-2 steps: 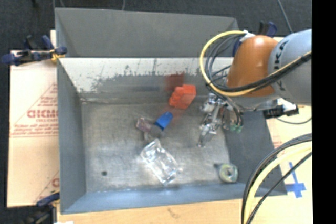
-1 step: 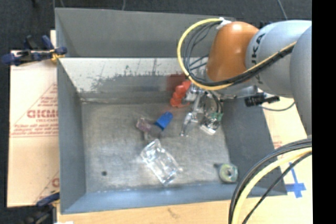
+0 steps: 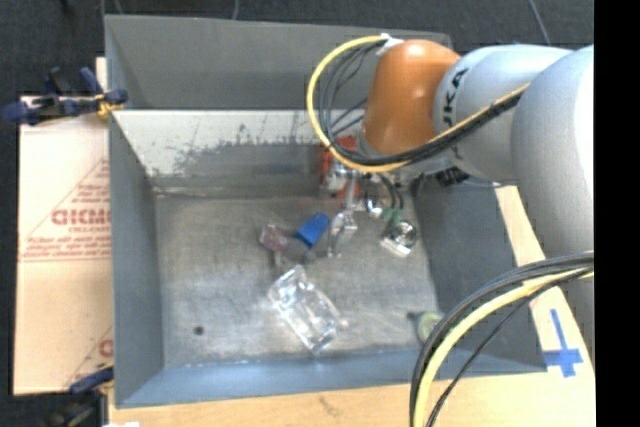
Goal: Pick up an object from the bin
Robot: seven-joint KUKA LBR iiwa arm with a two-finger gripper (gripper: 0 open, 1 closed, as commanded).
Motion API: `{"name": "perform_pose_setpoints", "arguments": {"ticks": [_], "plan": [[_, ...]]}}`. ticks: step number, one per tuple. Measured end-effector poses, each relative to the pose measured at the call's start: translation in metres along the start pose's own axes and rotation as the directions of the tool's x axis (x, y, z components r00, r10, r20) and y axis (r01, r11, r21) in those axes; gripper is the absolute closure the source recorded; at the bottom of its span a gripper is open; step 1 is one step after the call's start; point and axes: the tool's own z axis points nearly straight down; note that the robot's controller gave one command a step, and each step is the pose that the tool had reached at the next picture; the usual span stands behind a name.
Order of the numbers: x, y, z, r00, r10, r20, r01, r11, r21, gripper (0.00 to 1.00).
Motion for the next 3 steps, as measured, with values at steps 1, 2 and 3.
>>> {"name": "perform_pose_setpoints", "arguments": {"ticks": [1,2,3], "plan": [[0.037,0.091,-0.056,1.000,0.025,0.011,-0.025,1.000,-0.005,0.00],[0.003,0.048,0.011,0.976,-0.219,0.011,0.219,0.976,-0.003,0.00],[0.001,0.047,0.008,0.975,-0.220,0.017,0.220,0.975,0.001,1.00]]}}
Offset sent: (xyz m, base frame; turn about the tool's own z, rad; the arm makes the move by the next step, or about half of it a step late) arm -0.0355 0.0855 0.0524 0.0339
